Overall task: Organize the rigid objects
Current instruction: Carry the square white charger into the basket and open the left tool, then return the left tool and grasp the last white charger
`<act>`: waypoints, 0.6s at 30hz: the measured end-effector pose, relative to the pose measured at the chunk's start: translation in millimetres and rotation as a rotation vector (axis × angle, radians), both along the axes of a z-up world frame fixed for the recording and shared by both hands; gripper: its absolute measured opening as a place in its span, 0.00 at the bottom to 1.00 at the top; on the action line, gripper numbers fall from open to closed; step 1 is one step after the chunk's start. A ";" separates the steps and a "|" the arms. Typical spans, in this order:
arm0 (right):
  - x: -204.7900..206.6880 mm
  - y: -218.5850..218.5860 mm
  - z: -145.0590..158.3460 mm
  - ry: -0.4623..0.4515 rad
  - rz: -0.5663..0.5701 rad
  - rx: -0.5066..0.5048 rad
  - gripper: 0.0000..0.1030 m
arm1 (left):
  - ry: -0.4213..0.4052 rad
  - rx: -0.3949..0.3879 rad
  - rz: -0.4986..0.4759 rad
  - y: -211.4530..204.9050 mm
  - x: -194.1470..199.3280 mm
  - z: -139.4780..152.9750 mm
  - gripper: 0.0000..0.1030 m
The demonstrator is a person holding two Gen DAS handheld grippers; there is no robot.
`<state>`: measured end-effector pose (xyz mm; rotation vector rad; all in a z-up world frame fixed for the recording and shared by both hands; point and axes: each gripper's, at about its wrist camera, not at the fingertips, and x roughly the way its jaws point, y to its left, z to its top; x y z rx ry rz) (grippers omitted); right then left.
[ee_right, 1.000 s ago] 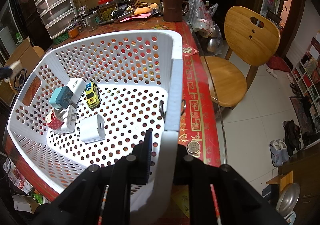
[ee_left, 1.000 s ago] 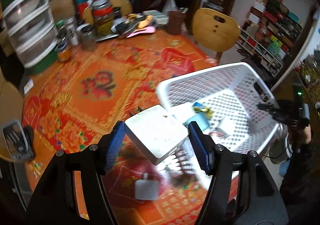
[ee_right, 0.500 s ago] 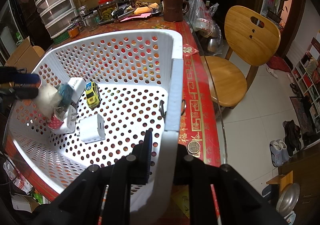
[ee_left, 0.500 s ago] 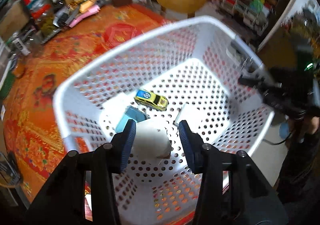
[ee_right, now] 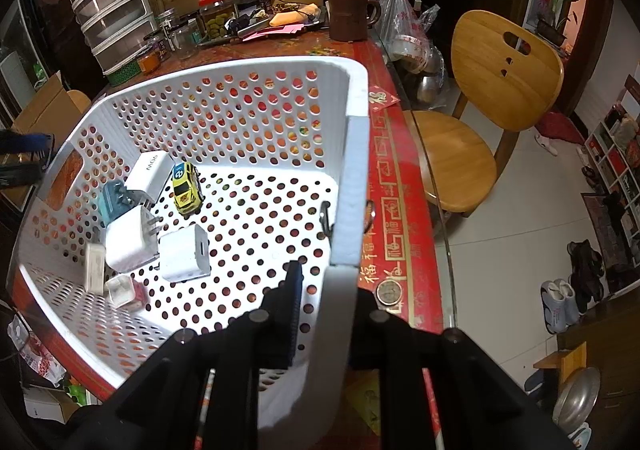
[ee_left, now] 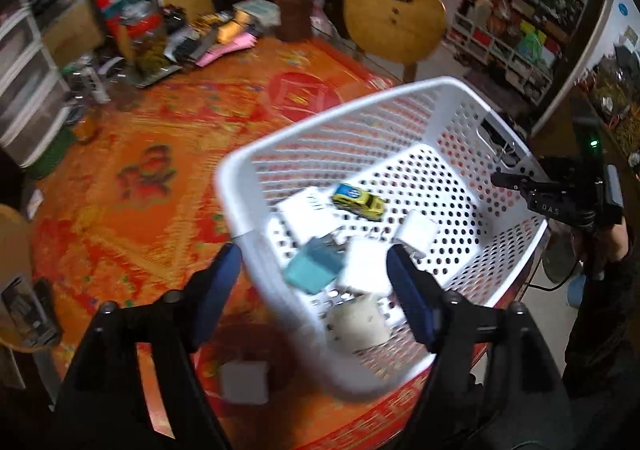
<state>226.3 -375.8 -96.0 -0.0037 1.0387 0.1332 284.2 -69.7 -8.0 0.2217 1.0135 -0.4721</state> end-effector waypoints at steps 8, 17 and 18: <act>0.5 -0.7 0.2 -0.002 -0.002 0.007 0.15 | -0.064 0.031 0.162 92.3 -20.5 3.4 0.99; 0.8 -1.7 0.8 -0.002 -0.003 0.008 0.15 | 0.030 0.078 0.234 122.1 -39.0 -82.7 0.99; 0.9 -2.0 1.2 -0.002 -0.004 0.008 0.15 | 0.033 0.081 0.231 119.8 -42.9 -89.9 0.99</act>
